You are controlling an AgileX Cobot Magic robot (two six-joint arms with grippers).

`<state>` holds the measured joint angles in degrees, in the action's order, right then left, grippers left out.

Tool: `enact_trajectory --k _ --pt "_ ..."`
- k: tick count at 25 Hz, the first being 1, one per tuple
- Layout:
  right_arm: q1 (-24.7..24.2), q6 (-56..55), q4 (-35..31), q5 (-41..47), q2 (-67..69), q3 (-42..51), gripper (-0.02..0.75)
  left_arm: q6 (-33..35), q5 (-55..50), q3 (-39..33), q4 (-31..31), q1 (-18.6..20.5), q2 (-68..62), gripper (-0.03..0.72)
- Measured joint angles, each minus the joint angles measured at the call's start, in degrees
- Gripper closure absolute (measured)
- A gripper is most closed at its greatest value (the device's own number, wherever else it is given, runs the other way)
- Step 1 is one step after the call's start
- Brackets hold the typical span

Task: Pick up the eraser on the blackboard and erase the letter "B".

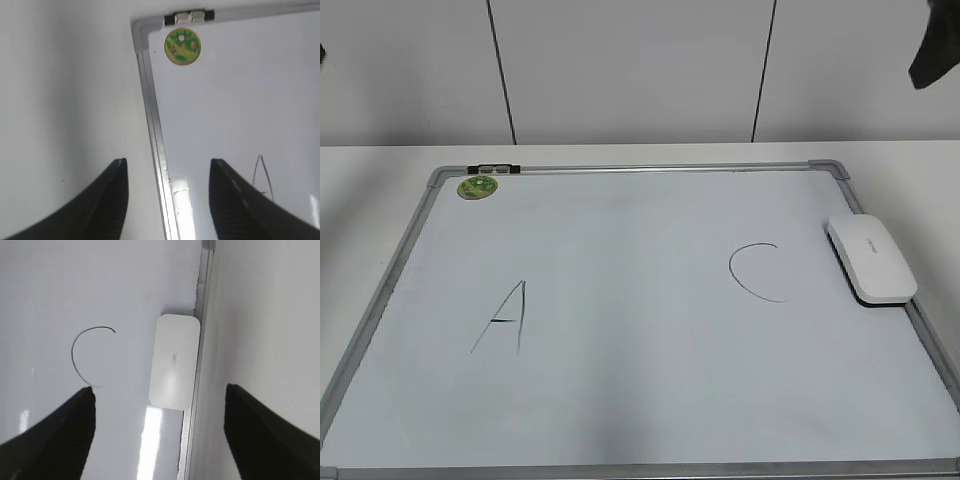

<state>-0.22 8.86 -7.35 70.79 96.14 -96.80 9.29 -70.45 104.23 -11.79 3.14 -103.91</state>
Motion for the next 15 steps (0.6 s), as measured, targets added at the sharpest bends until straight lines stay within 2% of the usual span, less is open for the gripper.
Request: enact_trajectory --k 8,15 --pt "0.0 0.0 0.0 0.6 -16.61 6.19 0.144 -0.13 -1.1 -1.35 0.0 -0.1 18.62 0.302" --pt "0.0 -0.48 0.0 0.76 -33.66 21.58 0.144 -0.13 -1.74 -16.89 -0.11 -0.1 37.44 0.302"
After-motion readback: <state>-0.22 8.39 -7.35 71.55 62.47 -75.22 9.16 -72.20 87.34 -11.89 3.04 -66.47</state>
